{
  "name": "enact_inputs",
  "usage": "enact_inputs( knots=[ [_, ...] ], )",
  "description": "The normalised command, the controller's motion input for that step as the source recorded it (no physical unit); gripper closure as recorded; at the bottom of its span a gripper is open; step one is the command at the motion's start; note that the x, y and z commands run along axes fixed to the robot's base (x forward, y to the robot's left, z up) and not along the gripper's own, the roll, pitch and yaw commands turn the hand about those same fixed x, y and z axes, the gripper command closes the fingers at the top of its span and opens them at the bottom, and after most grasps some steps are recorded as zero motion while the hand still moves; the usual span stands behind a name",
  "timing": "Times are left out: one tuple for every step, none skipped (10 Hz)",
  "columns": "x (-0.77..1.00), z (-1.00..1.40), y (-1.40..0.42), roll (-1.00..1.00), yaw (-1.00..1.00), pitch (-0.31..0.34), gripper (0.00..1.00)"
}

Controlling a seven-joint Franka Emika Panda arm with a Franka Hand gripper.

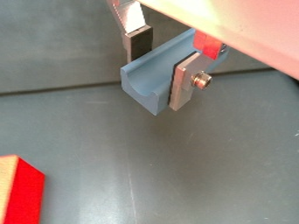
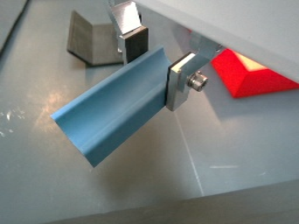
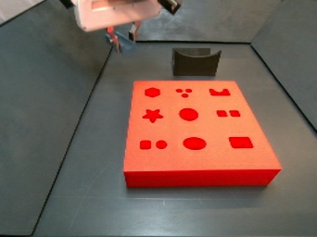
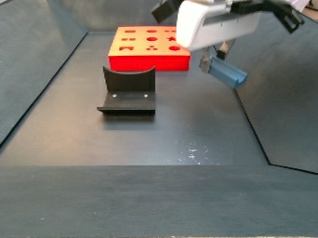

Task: Pick up the arch object. Move up. Place the arch object on the fixture. Regrasp the arch object. Move to above the board. Insert the arch object.
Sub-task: Place the arch object on the fixture.

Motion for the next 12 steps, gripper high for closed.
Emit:
enact_inputs(
  knots=[
    [-0.02,1.00,0.01,0.04,-0.01,0.030,1.00],
    [-0.02,1.00,0.01,0.04,-0.01,0.035,1.00],
    [-0.02,1.00,0.02,0.06,-0.02,0.039,1.00],
    [-0.03,1.00,0.02,0.07,-0.01,0.042,1.00],
    [-0.03,0.92,0.02,0.08,-0.01,0.049,1.00],
    [-0.02,0.82,0.02,0.08,-0.01,0.050,1.00],
    [-0.01,0.62,0.02,0.09,0.00,0.062,1.00],
    [0.00,0.52,0.02,0.09,0.00,0.067,1.00],
    [0.00,0.32,0.01,0.09,0.00,0.081,1.00],
    [1.00,0.07,-0.14,-0.06,-1.00,0.006,1.00],
    [1.00,0.03,-0.14,-0.07,-1.00,0.017,1.00],
    [1.00,0.02,-0.13,-0.08,-1.00,0.024,1.00]
  ],
)
